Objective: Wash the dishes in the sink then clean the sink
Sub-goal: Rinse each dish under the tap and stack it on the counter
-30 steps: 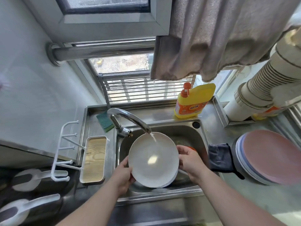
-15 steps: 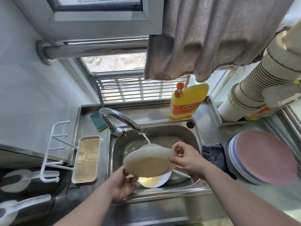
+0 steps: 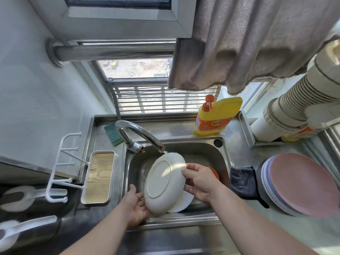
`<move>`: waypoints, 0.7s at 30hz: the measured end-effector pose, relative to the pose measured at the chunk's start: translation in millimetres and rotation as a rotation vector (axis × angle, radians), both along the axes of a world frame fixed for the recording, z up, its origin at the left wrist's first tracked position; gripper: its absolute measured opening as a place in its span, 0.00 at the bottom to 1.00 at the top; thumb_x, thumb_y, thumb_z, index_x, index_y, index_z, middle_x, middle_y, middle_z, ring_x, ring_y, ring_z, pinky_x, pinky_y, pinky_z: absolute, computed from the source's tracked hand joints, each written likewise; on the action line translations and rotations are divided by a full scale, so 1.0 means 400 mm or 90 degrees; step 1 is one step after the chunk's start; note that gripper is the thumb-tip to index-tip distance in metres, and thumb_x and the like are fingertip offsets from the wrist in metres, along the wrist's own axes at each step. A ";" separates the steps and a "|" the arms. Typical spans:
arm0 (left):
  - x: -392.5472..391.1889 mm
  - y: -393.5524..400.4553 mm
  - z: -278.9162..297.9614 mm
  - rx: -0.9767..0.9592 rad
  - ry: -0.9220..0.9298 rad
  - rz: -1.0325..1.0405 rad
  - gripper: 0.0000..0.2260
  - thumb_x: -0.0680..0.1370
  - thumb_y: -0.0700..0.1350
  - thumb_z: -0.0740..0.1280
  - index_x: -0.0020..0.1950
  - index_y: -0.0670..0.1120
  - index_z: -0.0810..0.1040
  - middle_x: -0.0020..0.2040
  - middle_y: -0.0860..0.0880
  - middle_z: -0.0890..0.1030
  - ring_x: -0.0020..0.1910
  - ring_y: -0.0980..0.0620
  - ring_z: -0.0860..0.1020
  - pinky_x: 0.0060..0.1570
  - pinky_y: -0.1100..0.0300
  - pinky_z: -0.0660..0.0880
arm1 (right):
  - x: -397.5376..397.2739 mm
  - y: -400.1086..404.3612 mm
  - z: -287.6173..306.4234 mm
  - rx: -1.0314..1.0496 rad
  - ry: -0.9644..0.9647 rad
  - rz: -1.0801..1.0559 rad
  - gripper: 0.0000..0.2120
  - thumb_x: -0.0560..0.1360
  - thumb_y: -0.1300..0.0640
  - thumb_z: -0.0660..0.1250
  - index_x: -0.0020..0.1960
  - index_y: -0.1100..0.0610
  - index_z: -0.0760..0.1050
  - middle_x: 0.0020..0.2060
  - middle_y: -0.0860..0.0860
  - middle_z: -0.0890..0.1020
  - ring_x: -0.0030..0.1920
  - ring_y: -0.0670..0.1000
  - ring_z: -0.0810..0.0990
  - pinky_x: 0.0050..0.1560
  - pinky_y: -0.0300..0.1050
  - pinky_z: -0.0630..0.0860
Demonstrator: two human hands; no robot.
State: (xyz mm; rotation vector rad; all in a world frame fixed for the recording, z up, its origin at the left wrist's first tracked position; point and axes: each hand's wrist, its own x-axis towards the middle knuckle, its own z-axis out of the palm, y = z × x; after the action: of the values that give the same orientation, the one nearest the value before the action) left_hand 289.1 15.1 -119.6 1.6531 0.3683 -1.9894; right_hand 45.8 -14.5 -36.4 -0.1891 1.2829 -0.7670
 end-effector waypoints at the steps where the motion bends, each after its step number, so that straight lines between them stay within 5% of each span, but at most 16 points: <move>1: 0.006 -0.002 -0.008 0.000 0.010 0.026 0.34 0.85 0.65 0.51 0.61 0.34 0.76 0.59 0.34 0.82 0.55 0.36 0.82 0.36 0.44 0.84 | 0.006 -0.007 0.004 0.010 -0.012 -0.028 0.13 0.79 0.67 0.72 0.62 0.66 0.77 0.50 0.62 0.86 0.46 0.58 0.87 0.42 0.52 0.84; 8: 0.047 -0.036 0.018 -0.053 0.079 0.214 0.11 0.86 0.37 0.60 0.58 0.29 0.76 0.45 0.33 0.85 0.38 0.38 0.87 0.31 0.48 0.84 | 0.001 -0.038 0.006 0.077 -0.104 -0.162 0.14 0.81 0.67 0.68 0.66 0.66 0.74 0.52 0.66 0.86 0.48 0.61 0.88 0.41 0.55 0.86; 15: -0.003 -0.067 0.105 -0.110 0.073 0.213 0.08 0.84 0.36 0.64 0.54 0.31 0.78 0.42 0.35 0.86 0.35 0.44 0.87 0.29 0.56 0.83 | -0.037 0.007 -0.016 0.096 -0.198 -0.239 0.13 0.84 0.64 0.63 0.67 0.63 0.75 0.52 0.64 0.86 0.48 0.62 0.88 0.38 0.57 0.86; 21: -0.072 -0.069 0.114 -0.165 0.072 0.143 0.09 0.84 0.35 0.64 0.61 0.36 0.82 0.54 0.36 0.86 0.44 0.46 0.88 0.40 0.54 0.86 | -0.043 0.070 -0.051 0.144 -0.177 -0.289 0.16 0.86 0.56 0.60 0.69 0.62 0.75 0.56 0.61 0.86 0.55 0.64 0.85 0.44 0.62 0.86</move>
State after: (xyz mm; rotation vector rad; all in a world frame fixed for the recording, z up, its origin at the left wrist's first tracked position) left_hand 260.3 -12.4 -74.0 1.2849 0.3068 -1.8782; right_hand 28.7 13.7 -57.0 0.3934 1.1460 -0.9841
